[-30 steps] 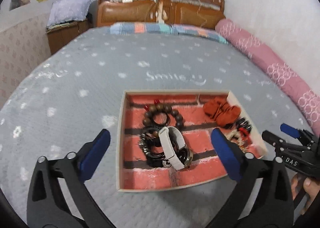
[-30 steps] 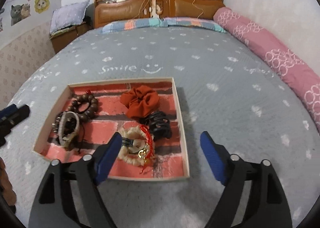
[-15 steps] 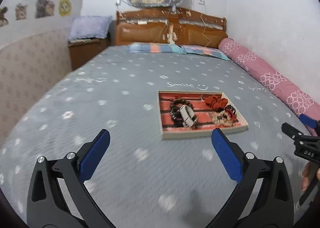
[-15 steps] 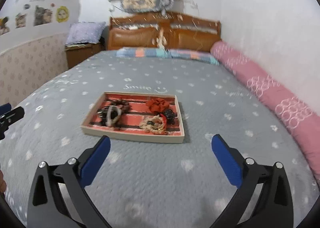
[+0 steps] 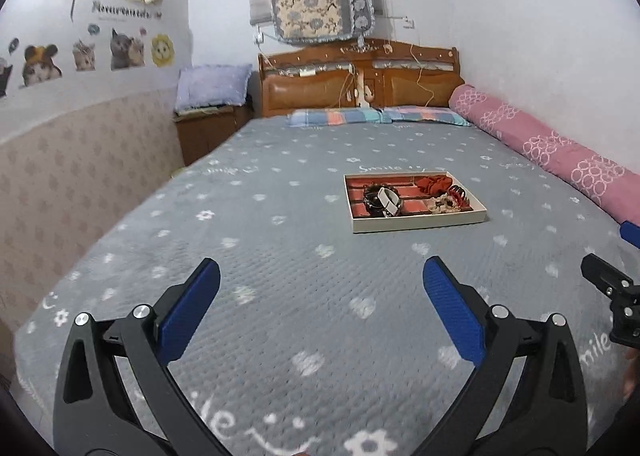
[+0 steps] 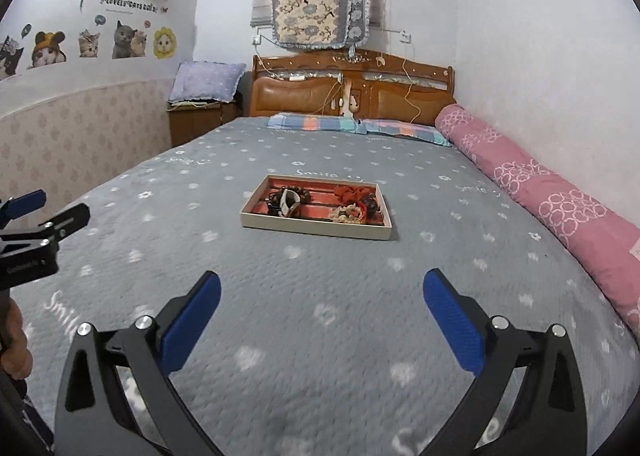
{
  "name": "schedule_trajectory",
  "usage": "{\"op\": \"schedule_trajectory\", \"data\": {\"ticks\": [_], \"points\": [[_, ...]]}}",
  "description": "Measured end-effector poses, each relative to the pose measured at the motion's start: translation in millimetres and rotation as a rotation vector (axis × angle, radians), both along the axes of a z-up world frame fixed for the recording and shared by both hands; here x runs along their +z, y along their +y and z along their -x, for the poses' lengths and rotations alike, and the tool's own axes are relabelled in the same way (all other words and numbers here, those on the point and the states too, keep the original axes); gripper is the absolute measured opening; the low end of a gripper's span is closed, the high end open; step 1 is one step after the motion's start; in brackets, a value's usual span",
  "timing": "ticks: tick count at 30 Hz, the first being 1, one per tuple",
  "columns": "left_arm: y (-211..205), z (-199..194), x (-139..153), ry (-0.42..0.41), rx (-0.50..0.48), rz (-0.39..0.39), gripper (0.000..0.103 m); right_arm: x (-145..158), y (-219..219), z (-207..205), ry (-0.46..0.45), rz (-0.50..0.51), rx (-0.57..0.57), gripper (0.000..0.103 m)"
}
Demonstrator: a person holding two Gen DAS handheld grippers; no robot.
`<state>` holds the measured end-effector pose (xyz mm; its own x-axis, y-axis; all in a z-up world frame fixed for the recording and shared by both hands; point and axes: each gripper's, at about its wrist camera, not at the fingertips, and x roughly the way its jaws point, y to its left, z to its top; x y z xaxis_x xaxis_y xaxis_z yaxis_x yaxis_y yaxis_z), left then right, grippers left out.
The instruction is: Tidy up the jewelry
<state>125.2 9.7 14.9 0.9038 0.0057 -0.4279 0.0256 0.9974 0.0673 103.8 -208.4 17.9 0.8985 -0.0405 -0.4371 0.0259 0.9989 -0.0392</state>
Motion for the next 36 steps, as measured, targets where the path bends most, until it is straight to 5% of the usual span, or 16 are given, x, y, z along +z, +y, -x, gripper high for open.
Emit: {"op": "schedule_trajectory", "data": {"ticks": [14,36], "points": [[-6.3,64.7,10.1,-0.053,-0.015,0.053,0.098,19.5,-1.3,65.0,-0.044,-0.033,-0.053,0.099],[4.1,68.9,9.3,-0.064,0.019,0.076,0.098,19.2,-1.0,69.2,-0.065,-0.023,-0.086,0.099]]}}
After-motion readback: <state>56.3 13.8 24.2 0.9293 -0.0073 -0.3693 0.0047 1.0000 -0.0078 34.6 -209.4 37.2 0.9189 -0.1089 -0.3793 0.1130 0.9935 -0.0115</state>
